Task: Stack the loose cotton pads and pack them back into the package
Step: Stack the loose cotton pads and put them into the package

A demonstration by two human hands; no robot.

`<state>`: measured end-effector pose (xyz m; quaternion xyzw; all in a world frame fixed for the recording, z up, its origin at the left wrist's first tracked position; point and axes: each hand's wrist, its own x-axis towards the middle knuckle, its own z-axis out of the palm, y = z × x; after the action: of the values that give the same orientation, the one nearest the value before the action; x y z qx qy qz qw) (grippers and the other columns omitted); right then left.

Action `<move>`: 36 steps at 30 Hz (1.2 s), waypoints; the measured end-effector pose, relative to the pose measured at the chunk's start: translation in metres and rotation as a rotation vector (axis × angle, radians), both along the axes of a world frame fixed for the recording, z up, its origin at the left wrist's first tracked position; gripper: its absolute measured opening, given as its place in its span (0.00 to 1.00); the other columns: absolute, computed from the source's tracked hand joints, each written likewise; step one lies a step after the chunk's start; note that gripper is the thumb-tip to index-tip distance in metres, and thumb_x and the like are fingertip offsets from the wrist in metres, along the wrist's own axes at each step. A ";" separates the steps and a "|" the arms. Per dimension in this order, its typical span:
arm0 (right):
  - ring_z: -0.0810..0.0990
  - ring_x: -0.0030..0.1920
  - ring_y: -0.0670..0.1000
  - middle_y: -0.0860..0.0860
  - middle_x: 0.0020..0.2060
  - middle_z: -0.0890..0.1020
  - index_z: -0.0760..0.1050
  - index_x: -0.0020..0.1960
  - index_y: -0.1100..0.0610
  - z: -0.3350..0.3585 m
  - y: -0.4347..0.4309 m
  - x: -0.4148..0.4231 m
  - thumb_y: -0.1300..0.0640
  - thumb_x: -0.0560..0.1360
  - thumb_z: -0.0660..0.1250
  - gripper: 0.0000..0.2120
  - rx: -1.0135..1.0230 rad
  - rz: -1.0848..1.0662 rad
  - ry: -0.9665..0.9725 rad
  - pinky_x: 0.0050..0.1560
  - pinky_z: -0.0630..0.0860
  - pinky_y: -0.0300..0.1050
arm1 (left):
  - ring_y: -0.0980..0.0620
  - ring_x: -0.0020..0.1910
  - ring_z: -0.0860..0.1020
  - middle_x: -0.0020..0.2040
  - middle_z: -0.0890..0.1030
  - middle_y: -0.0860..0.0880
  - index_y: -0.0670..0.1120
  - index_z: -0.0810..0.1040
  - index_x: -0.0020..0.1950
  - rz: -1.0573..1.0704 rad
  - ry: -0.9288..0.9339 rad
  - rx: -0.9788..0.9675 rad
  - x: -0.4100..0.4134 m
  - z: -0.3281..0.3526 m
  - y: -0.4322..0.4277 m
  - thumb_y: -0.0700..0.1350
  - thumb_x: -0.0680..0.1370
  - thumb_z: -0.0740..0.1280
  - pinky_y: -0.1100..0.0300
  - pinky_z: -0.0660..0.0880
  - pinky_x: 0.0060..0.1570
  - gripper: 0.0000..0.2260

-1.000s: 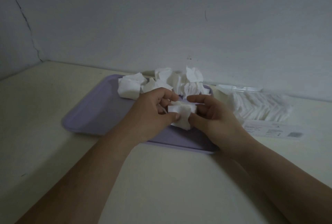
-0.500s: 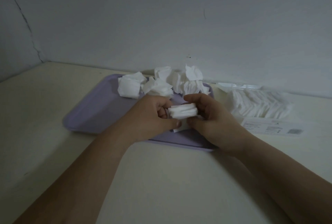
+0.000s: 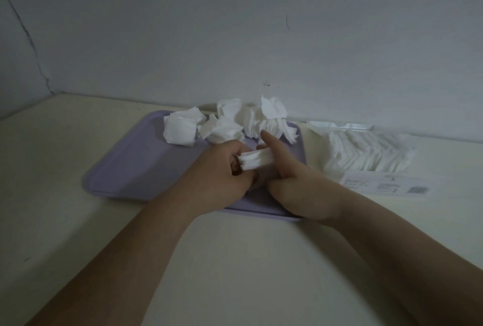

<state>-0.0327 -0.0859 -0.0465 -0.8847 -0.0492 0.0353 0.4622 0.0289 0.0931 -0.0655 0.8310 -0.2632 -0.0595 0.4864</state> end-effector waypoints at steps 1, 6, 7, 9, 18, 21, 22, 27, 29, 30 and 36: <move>0.77 0.47 0.53 0.64 0.64 0.78 0.55 0.81 0.54 -0.001 0.002 0.000 0.76 0.78 0.58 0.36 -0.011 -0.007 -0.028 0.43 0.73 0.28 | 0.44 0.43 0.85 0.42 0.87 0.48 0.56 0.81 0.53 0.007 -0.008 -0.001 0.000 0.000 0.000 0.50 0.72 0.70 0.37 0.80 0.49 0.10; 0.83 0.48 0.44 0.42 0.48 0.85 0.78 0.60 0.45 -0.016 0.000 0.007 0.57 0.76 0.69 0.14 -0.073 -0.181 -0.260 0.54 0.79 0.44 | 0.45 0.40 0.82 0.41 0.85 0.47 0.56 0.82 0.52 0.028 0.014 -0.093 -0.001 0.002 0.005 0.47 0.73 0.74 0.46 0.80 0.47 0.09; 0.82 0.46 0.44 0.43 0.46 0.85 0.79 0.59 0.45 -0.016 0.000 0.008 0.56 0.76 0.70 0.12 -0.061 -0.214 -0.268 0.51 0.79 0.44 | 0.48 0.38 0.81 0.40 0.84 0.49 0.58 0.82 0.52 0.045 0.027 -0.125 -0.001 0.002 0.006 0.46 0.72 0.73 0.50 0.79 0.46 0.11; 0.82 0.45 0.43 0.43 0.44 0.84 0.79 0.58 0.46 -0.015 -0.002 0.010 0.56 0.77 0.70 0.11 -0.040 -0.276 -0.288 0.47 0.76 0.40 | 0.55 0.39 0.80 0.41 0.84 0.51 0.60 0.81 0.51 0.111 0.028 -0.168 0.002 0.001 0.007 0.44 0.72 0.71 0.58 0.77 0.46 0.13; 0.81 0.46 0.41 0.41 0.45 0.83 0.77 0.60 0.46 -0.013 0.001 0.011 0.52 0.78 0.70 0.12 0.009 -0.341 -0.262 0.46 0.74 0.39 | 0.41 0.72 0.70 0.76 0.68 0.46 0.52 0.72 0.75 0.386 -0.303 0.396 0.044 0.028 0.006 0.42 0.73 0.70 0.49 0.67 0.73 0.29; 0.81 0.47 0.42 0.41 0.46 0.83 0.78 0.62 0.47 -0.013 0.001 0.010 0.53 0.78 0.70 0.13 0.017 -0.340 -0.267 0.47 0.74 0.38 | 0.42 0.70 0.74 0.71 0.76 0.43 0.48 0.76 0.72 0.288 -0.208 0.444 0.054 0.029 0.003 0.45 0.73 0.67 0.56 0.69 0.69 0.26; 0.80 0.47 0.41 0.41 0.46 0.83 0.78 0.62 0.47 -0.013 0.000 0.010 0.53 0.78 0.70 0.13 0.024 -0.342 -0.271 0.46 0.74 0.36 | 0.40 0.65 0.77 0.65 0.80 0.42 0.47 0.80 0.65 0.258 -0.203 0.478 0.054 0.029 0.002 0.44 0.73 0.66 0.56 0.72 0.61 0.20; 0.80 0.48 0.39 0.41 0.48 0.83 0.77 0.64 0.48 -0.013 -0.001 0.010 0.52 0.78 0.70 0.15 0.047 -0.355 -0.275 0.46 0.72 0.35 | 0.46 0.49 0.80 0.48 0.81 0.50 0.55 0.78 0.51 0.172 -0.286 0.510 0.034 0.020 0.015 0.49 0.68 0.58 0.60 0.69 0.45 0.15; 0.80 0.48 0.41 0.41 0.49 0.82 0.77 0.64 0.47 -0.013 -0.001 0.010 0.51 0.78 0.70 0.15 0.025 -0.355 -0.271 0.48 0.72 0.39 | 0.52 0.53 0.78 0.54 0.81 0.53 0.52 0.80 0.60 0.142 -0.236 0.462 0.023 0.022 0.023 0.43 0.71 0.63 0.62 0.71 0.51 0.19; 0.80 0.48 0.41 0.40 0.48 0.82 0.77 0.64 0.47 -0.014 -0.001 0.010 0.51 0.77 0.70 0.15 0.018 -0.356 -0.267 0.50 0.72 0.40 | 0.53 0.54 0.77 0.55 0.81 0.54 0.51 0.80 0.62 0.165 -0.214 0.440 0.018 0.023 0.027 0.40 0.73 0.64 0.62 0.72 0.54 0.19; 0.81 0.47 0.40 0.41 0.47 0.83 0.77 0.62 0.46 -0.014 0.001 0.008 0.53 0.78 0.70 0.13 0.066 -0.374 -0.271 0.46 0.74 0.34 | 0.48 0.48 0.83 0.49 0.87 0.50 0.51 0.85 0.53 0.519 -0.342 0.062 0.009 0.029 0.037 0.39 0.77 0.69 0.59 0.78 0.50 0.09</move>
<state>-0.0247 -0.0851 -0.0601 -0.8595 0.0528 -0.1720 0.4784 0.0381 0.1303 -0.0369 0.8828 -0.1181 0.1993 0.4086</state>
